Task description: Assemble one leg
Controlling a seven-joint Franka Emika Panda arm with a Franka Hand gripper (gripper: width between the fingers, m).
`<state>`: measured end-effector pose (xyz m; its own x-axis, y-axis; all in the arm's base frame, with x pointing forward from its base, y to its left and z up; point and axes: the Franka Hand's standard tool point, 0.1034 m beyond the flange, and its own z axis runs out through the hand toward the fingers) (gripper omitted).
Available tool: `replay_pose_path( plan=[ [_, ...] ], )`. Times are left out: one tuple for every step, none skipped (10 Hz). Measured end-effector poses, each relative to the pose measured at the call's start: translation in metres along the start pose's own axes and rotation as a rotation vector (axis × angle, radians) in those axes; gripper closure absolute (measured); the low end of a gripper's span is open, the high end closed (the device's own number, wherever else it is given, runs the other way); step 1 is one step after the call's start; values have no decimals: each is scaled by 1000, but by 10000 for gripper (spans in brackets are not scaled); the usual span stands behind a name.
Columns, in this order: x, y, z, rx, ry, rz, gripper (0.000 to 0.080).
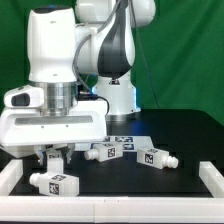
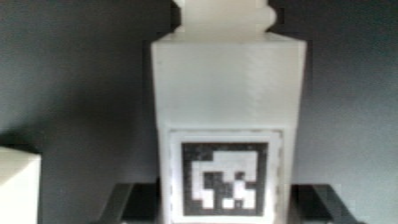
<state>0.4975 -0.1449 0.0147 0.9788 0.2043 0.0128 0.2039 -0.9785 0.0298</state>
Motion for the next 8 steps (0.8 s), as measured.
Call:
replay_pose_path(
  plan=[
    [0, 0, 0, 0, -1, -3, 436],
    [0, 0, 1, 1, -1, -3, 436],
    [0, 0, 1, 1, -2, -3, 260],
    [2, -2, -1, 1, 1, -7, 176],
    [14, -15, -17, -8, 17, -5, 176],
    [24, -36, -41, -14, 48, -35, 155],
    [26, -58, -55, -19, 76, -77, 155],
    [28, -86, -59, -8, 76, -109, 151]
  ],
)
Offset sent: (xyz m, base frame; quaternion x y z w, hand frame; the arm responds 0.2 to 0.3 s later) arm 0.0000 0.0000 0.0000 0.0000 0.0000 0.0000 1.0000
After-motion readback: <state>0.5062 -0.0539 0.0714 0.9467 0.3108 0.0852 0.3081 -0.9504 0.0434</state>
